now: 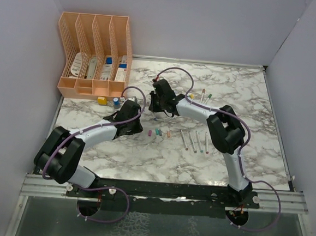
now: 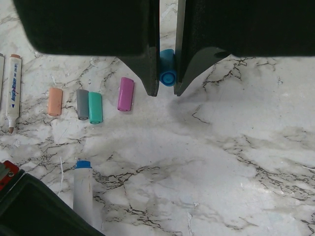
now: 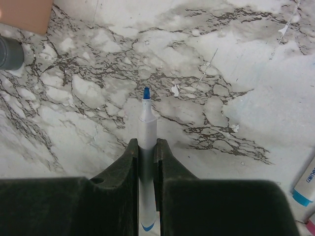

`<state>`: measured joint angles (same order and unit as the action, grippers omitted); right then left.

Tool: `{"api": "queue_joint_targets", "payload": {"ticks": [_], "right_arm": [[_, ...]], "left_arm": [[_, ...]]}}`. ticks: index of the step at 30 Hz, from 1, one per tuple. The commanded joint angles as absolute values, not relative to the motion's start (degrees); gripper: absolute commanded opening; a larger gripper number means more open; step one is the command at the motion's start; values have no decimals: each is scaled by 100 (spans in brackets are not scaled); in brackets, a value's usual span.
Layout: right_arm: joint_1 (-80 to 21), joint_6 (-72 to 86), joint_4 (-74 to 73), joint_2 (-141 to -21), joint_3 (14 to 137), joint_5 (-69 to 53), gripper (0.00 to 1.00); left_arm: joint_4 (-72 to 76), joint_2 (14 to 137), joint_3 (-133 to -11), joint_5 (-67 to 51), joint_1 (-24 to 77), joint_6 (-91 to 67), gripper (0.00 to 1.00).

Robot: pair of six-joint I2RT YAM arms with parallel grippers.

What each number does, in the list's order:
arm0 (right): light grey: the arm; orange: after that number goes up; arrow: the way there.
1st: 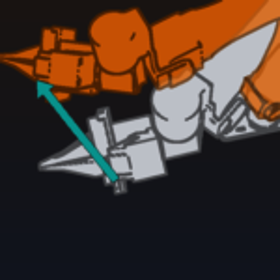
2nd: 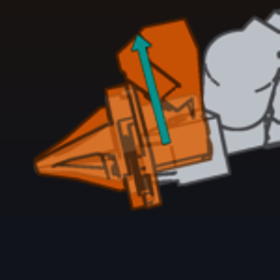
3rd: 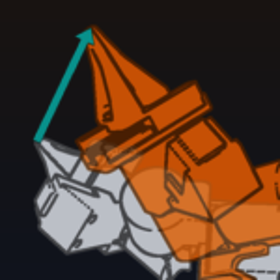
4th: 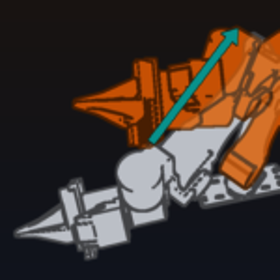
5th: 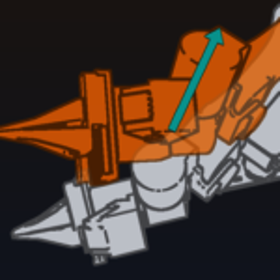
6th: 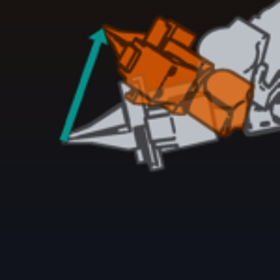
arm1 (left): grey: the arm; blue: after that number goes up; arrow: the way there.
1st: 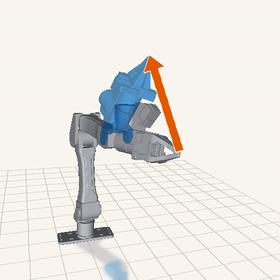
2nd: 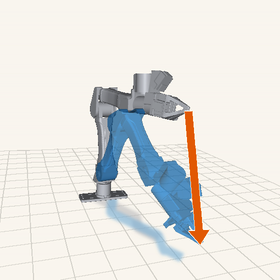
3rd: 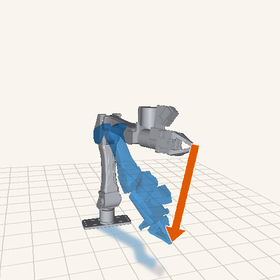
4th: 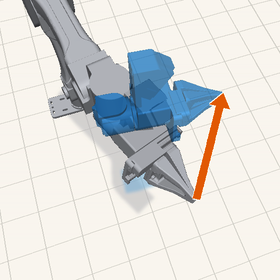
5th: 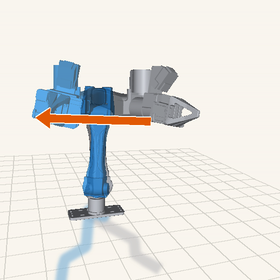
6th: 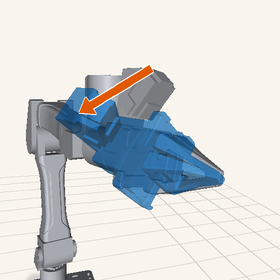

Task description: Open the pen caps

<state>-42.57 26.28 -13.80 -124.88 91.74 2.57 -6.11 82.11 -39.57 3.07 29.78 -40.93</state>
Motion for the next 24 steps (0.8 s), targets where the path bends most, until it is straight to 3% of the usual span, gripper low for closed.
{"api": "queue_joint_targets", "payload": {"ticks": [1, 16, 24], "right_arm": [[-4298, 2905, -1399, -12718, 9469, 218, 1], [-4298, 3163, -1803, -12996, 9650, 281, 9], [-4298, 3164, -1871, -12977, 9578, 336, 23]], "left_arm": [[-649, 8287, -3938, 405, 3019, -4008, 9], [-717, 8313, -3924, 294, 3026, -4061, 26], [-851, 8134, -3954, 322, 3028, -4083, 34]]}}
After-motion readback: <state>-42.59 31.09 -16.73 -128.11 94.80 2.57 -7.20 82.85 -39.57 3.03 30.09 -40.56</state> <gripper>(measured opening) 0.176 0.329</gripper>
